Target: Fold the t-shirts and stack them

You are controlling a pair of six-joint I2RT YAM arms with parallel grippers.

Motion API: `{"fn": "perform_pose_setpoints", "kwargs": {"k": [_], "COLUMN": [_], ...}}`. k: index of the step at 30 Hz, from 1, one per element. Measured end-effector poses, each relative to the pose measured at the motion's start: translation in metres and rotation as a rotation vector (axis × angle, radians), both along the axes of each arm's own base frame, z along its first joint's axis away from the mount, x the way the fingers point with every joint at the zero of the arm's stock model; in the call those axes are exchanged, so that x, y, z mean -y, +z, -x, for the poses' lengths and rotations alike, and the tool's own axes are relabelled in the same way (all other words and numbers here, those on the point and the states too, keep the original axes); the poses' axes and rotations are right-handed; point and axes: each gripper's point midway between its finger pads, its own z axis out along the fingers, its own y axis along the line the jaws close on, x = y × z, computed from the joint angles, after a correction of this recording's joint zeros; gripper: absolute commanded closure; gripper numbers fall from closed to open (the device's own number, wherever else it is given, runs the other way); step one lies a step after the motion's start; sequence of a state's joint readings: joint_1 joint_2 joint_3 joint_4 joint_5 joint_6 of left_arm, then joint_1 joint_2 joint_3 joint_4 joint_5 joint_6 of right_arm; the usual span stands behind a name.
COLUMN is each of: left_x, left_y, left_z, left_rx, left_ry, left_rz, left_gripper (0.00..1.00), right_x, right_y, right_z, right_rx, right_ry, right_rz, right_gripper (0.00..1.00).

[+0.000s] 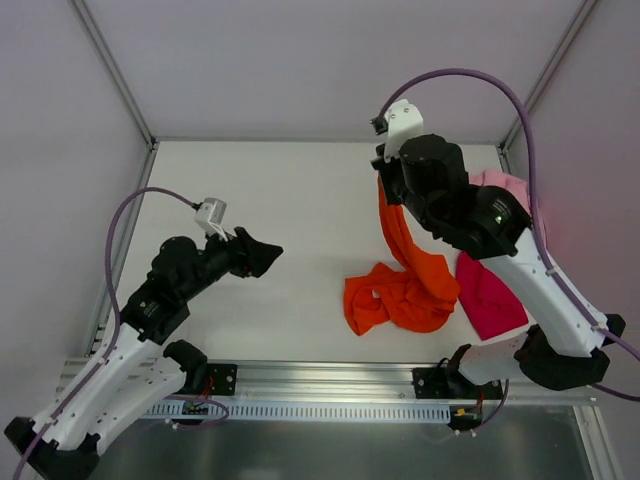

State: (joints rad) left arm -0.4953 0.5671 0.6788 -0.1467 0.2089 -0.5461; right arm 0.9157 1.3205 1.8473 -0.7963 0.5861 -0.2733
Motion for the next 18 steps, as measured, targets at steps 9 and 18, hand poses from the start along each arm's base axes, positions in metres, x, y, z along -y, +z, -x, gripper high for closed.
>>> {"fn": "perform_pose_setpoints", "kwargs": {"k": [9, 18], "left_x": [0.057, 0.141], "left_y": [-0.070, -0.100], "left_z": [-0.010, 0.023], "left_rx": [-0.083, 0.004], "left_ry": [-0.058, -0.233], "left_rz": [-0.255, -0.367], "left_gripper": [0.45, 0.53], "right_x": [-0.014, 0.010], "right_y": [0.000, 0.010], "right_z": [-0.018, -0.023], "right_rx": [0.007, 0.053], "right_ry": [-0.035, -0.152], "right_rz": [0.138, 0.186], "right_gripper": [0.99, 0.99]}}
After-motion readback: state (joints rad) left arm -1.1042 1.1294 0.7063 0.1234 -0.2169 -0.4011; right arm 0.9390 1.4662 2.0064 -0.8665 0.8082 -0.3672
